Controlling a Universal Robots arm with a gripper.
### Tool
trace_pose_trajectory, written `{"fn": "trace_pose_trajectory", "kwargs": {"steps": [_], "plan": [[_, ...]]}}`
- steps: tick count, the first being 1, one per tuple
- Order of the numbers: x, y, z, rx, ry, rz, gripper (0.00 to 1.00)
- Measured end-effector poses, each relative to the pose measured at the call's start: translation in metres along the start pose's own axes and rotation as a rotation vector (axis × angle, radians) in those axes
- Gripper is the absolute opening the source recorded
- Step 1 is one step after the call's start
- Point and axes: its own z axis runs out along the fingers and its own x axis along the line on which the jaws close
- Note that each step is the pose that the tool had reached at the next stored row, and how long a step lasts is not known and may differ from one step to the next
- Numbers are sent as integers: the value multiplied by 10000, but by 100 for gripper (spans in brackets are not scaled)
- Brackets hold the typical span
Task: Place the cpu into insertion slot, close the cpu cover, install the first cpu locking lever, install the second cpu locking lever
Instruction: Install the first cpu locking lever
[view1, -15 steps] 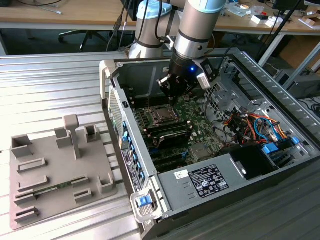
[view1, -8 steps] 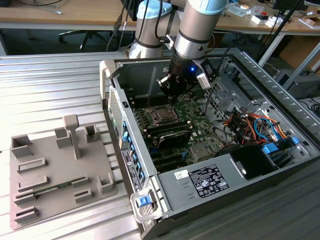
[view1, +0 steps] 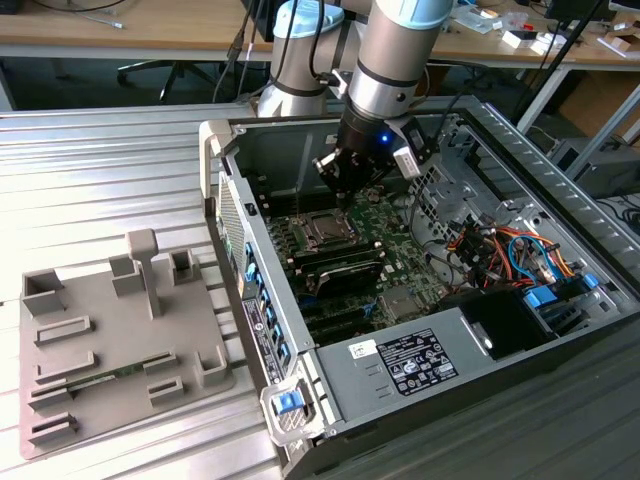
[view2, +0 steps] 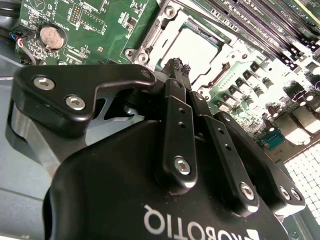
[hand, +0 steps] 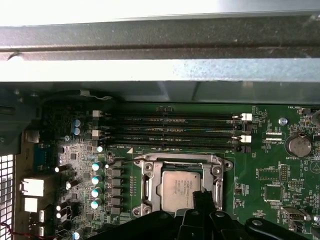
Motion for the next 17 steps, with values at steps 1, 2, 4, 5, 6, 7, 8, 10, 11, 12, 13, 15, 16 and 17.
{"fn": "trace_pose_trajectory", "kwargs": {"steps": [1,2,4,5,6,7,8,10,11,12,13,15,16,17], "plan": [[5,0,0,0,0,-1,11],[12,0,0,0,0,0,11],[31,0,0,0,-1,-1,11],[43,0,0,0,0,0,11],[50,0,0,0,0,0,11],[59,0,-1,1,0,0,11],[70,0,-1,0,0,1,11],[82,0,-1,1,0,1,11],[92,0,-1,0,0,0,11],[103,1,-1,1,0,0,11],[110,1,-1,0,0,0,11],[133,1,-1,0,0,0,11],[137,1,-1,0,0,0,11],[143,1,-1,0,0,0,11]]}}
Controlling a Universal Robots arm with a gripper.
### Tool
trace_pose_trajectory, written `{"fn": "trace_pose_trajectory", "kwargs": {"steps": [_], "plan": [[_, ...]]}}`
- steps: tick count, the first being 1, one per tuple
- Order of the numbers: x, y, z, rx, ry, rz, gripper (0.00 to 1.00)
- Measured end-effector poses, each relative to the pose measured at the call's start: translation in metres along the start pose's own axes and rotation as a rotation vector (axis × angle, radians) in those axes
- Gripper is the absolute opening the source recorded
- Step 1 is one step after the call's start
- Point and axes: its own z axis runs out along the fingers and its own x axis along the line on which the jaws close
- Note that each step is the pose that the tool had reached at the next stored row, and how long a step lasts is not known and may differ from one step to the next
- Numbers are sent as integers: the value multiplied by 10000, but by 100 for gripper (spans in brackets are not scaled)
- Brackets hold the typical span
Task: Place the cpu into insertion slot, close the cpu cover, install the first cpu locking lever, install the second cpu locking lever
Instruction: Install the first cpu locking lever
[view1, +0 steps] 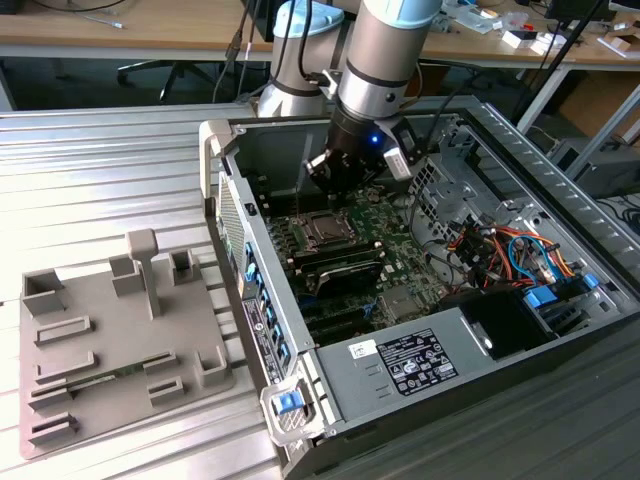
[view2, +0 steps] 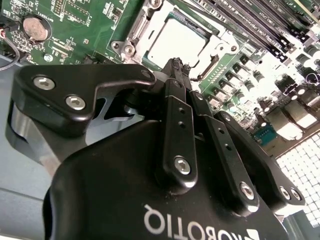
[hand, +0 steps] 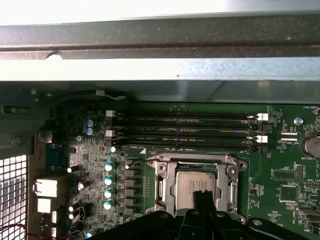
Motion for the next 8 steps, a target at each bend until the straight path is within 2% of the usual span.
{"fn": "trace_pose_trajectory", "kwargs": {"steps": [8], "plan": [[59,2,-1,0,0,1,11]]}}
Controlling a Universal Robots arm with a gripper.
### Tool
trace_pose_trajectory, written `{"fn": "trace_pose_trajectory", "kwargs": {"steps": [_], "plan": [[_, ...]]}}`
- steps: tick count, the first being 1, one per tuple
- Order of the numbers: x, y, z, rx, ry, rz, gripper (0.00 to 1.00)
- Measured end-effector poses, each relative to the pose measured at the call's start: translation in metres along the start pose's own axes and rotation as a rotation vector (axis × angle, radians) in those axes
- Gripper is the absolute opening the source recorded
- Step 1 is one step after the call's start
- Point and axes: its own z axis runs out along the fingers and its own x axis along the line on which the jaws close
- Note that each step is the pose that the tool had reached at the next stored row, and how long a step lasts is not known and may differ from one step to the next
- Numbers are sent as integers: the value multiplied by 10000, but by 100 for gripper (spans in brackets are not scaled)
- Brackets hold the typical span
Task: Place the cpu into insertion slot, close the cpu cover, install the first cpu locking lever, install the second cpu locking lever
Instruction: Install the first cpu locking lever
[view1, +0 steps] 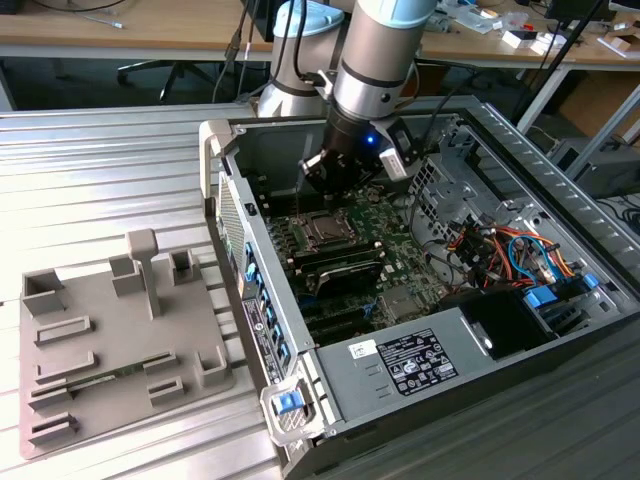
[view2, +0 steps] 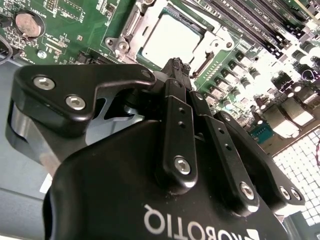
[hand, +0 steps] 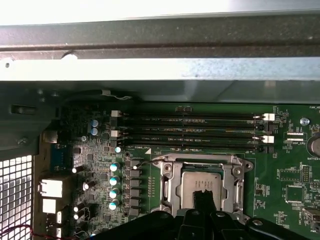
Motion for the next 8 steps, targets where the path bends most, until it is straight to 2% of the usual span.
{"fn": "trace_pose_trajectory", "kwargs": {"steps": [8], "plan": [[24,1,0,0,0,-3,11]]}}
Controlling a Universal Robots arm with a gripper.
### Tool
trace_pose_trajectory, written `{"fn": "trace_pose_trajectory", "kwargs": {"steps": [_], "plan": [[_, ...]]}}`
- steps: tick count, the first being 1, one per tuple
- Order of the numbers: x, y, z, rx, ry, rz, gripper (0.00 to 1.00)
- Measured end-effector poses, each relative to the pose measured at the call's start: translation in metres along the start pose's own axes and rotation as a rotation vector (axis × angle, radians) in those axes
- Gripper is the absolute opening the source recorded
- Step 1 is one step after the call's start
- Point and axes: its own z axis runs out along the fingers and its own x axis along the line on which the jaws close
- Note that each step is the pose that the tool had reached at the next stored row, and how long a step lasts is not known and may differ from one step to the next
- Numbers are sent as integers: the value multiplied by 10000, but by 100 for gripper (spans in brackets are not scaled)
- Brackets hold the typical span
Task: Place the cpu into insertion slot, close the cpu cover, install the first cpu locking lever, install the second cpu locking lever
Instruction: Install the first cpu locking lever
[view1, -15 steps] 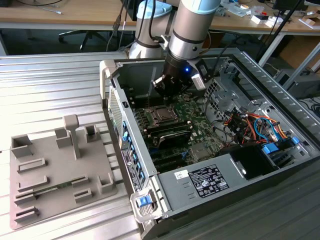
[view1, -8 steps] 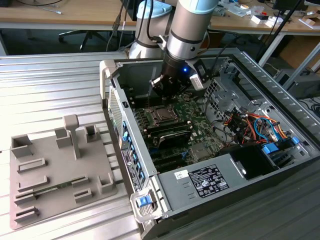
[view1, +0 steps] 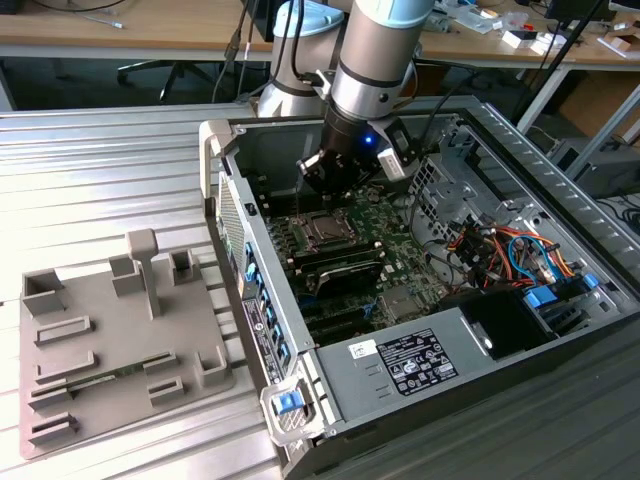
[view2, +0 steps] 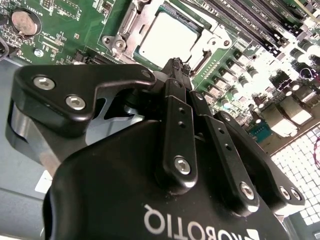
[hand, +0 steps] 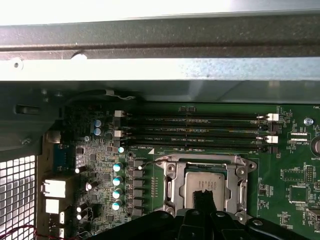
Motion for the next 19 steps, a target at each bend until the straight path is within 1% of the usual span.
{"fn": "trace_pose_trajectory", "kwargs": {"steps": [19], "plan": [[1,0,-68,0,-1,3,11]]}}
